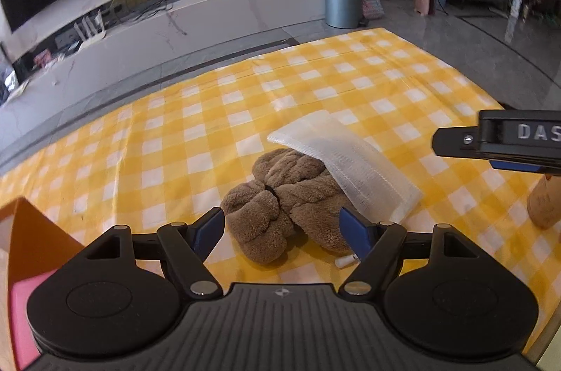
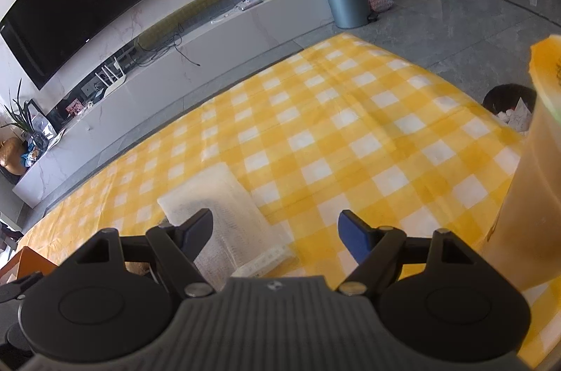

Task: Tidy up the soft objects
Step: 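Grasp the brown towel with the left gripper while the right grasps the mesh bag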

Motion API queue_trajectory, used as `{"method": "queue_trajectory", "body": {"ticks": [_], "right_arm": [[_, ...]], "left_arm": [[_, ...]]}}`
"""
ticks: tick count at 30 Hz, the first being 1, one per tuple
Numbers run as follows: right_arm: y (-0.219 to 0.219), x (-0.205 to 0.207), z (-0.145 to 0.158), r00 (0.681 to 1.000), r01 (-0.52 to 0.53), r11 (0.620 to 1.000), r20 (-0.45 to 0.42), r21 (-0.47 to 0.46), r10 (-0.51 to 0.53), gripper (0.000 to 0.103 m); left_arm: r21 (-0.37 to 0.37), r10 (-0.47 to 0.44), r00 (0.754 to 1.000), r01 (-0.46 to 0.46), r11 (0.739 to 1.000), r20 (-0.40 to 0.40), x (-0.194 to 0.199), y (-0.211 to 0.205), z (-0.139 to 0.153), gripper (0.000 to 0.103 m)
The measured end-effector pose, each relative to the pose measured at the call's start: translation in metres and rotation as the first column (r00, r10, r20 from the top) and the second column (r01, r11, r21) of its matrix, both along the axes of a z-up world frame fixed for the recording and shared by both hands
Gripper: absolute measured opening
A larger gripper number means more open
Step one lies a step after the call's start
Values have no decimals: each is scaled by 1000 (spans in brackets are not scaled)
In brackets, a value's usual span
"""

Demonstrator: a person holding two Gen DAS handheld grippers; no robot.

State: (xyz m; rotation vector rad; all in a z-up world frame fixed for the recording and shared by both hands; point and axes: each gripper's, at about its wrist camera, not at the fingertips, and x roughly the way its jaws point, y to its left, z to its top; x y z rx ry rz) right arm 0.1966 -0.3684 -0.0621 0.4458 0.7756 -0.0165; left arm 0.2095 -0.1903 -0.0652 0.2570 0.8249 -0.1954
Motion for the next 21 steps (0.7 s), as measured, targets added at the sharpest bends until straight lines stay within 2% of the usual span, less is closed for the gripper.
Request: {"method": "queue_trajectory", "body": {"ticks": [4, 6, 10, 12, 13, 14, 15, 19, 21], "right_arm": [[4, 2, -4, 1000, -11, 1000, -14, -4, 11, 78], [8, 4, -6, 999, -33, 999, -7, 32, 33, 78], [14, 9, -11, 998, -57, 991, 7, 121, 57, 80], [20, 11, -11, 998, -66, 988, 12, 139, 64, 80], [22, 13, -13, 997, -72, 986, 15, 150, 71, 85], [25, 15, -15, 997, -78, 984, 14, 160, 77, 97], [28, 17, -19, 997, -80, 983, 11, 165, 80, 100], [36, 30, -37, 995, -68, 987, -66, 143, 78, 100], [38, 34, -46, 992, -66, 987, -98, 143, 81, 94]], "left_arm": [[92, -77, 997, 74, 993, 28, -2, -9, 7, 88], [126, -132, 991, 127, 984, 29, -1, -15, 10, 88], [190, -197, 980, 199, 961, -29, 8, -26, 5, 88], [206, -199, 979, 206, 957, -52, 15, -28, 1, 88], [209, -198, 978, 207, 956, -64, 19, -29, -1, 88], [210, -197, 978, 208, 955, -75, 23, -28, -3, 88], [210, -198, 976, 213, 954, -89, 27, -28, -5, 88], [236, -165, 980, 187, 954, -112, 39, -26, -15, 88], [238, -132, 986, 154, 959, -104, 43, -24, -17, 88]]}}
